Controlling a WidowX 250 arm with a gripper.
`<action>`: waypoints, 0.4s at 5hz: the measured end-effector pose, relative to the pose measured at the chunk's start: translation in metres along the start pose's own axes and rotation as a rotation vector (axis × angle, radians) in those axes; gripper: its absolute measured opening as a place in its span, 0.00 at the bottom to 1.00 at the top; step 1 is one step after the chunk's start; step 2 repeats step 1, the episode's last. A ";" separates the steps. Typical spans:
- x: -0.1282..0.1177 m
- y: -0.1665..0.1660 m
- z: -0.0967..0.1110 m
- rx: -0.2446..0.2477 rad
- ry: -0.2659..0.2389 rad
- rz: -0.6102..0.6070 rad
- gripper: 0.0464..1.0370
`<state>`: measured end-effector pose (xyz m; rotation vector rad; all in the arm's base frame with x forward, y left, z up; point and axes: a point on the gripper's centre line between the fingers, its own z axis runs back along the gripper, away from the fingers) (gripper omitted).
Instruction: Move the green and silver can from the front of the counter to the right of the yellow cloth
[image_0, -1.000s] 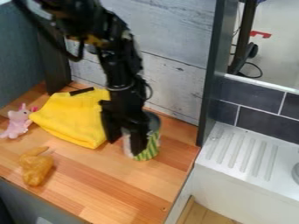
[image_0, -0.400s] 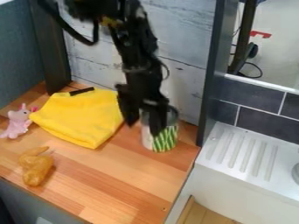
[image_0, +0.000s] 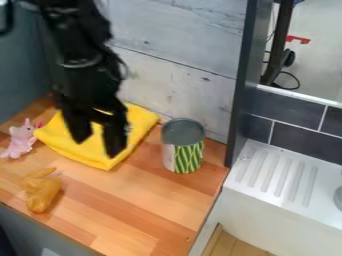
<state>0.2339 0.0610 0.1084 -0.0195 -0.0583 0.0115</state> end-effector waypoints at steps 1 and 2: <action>-0.046 0.027 0.014 -0.011 0.039 0.013 0.96; -0.046 0.027 0.014 -0.011 0.039 0.013 0.96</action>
